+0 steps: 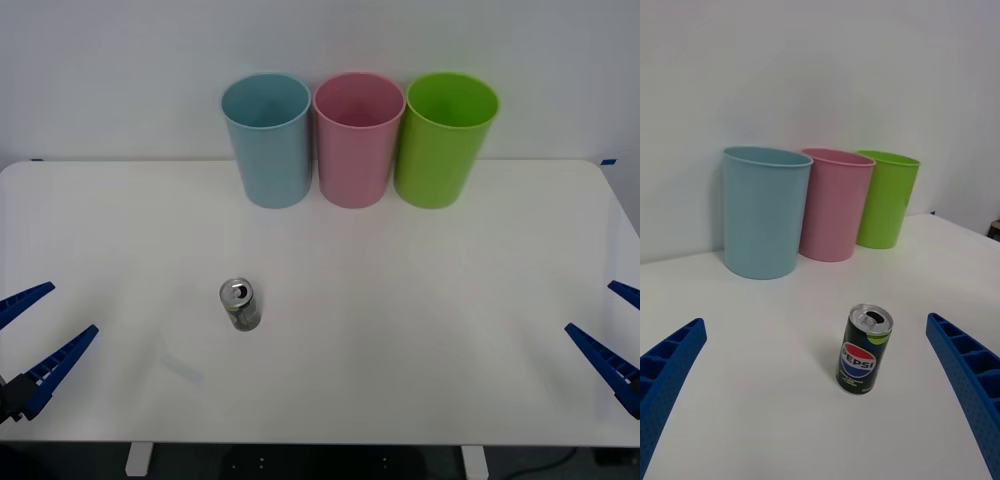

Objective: Grasp the object on the table and drop it into the matching bin: aluminum can to the light blue bin, PET bottle to the pink bin.

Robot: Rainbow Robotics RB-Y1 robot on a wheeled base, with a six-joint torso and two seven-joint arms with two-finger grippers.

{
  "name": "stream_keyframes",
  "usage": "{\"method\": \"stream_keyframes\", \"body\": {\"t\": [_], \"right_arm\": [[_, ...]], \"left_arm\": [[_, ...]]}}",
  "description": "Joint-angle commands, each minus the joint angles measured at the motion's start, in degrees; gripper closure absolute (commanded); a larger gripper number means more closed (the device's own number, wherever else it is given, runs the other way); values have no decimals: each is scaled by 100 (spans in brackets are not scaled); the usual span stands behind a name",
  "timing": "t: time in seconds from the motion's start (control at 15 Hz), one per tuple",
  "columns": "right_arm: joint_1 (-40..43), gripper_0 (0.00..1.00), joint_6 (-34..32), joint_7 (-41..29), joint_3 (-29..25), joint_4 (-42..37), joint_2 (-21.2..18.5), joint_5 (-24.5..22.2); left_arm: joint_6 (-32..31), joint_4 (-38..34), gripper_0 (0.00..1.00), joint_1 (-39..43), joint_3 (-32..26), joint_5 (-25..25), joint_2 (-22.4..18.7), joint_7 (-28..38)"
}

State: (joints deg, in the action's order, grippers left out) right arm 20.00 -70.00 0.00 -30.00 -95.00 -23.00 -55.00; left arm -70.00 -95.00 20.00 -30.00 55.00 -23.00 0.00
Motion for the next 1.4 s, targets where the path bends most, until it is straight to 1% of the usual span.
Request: {"method": "stream_keyframes", "body": {"t": [0.07, 0.2, 0.53, 0.73, 0.93, 1.07, 1.27, 1.4], "right_arm": [[0, 0, 0, 0, 0, 0, 0, 0], [0, 0, 0, 0, 0, 0, 0, 0], [0, 0, 0, 0, 0, 0, 0, 0], [0, 0, 0, 0, 0, 0, 0, 0], [0, 0, 0, 0, 0, 0, 0, 0], [0, 0, 0, 0, 0, 0, 0, 0], [0, 0, 0, 0, 0, 0, 0, 0], [0, 0, 0, 0, 0, 0, 0, 0]], "left_arm": [[0, 0, 0, 0, 0, 0, 0, 0], [13, 166, 0, 66, -24, 55, 68, -9], [92, 184, 0, 127, -41, 81, -29, 0], [215, 201, 0, 232, -32, 424, -29, -35], [303, 324, 0, 320, 20, 441, -20, -141], [329, 403, 0, 338, 100, 503, -29, -229], [347, 403, 0, 232, 302, 881, -29, -299], [364, 535, 0, 136, 486, 951, -29, -431]]}}
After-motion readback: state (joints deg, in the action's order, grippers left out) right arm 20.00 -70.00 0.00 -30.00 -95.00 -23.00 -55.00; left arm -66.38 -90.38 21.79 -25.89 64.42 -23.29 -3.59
